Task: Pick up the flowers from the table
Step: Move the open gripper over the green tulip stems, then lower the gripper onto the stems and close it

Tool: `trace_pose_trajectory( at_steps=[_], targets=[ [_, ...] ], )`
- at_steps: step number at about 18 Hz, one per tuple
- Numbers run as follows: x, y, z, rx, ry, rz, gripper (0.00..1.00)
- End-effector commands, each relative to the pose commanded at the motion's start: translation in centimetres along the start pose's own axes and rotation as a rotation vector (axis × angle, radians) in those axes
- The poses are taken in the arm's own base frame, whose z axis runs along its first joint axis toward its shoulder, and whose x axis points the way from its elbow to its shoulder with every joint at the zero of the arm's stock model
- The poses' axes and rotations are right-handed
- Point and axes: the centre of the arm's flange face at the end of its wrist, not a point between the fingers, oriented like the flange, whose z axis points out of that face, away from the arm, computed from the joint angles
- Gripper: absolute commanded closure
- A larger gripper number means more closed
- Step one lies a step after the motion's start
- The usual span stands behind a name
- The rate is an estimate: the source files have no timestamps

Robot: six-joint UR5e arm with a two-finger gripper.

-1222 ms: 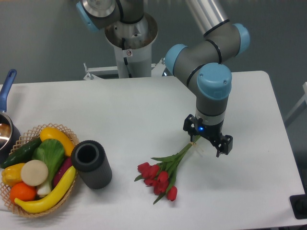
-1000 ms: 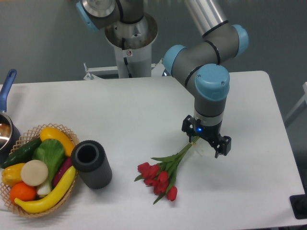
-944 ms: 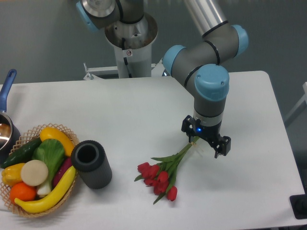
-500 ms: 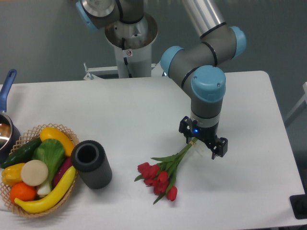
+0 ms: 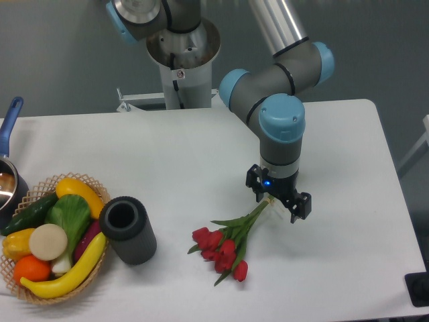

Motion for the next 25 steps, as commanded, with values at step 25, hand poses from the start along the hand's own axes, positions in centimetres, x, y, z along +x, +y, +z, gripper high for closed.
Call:
trace_pose_trajectory(
  at_steps=[25],
  targets=[
    [3.0, -0.6, 4.1, -0.023, 0.096, 0.006, 0.00]
  ],
)
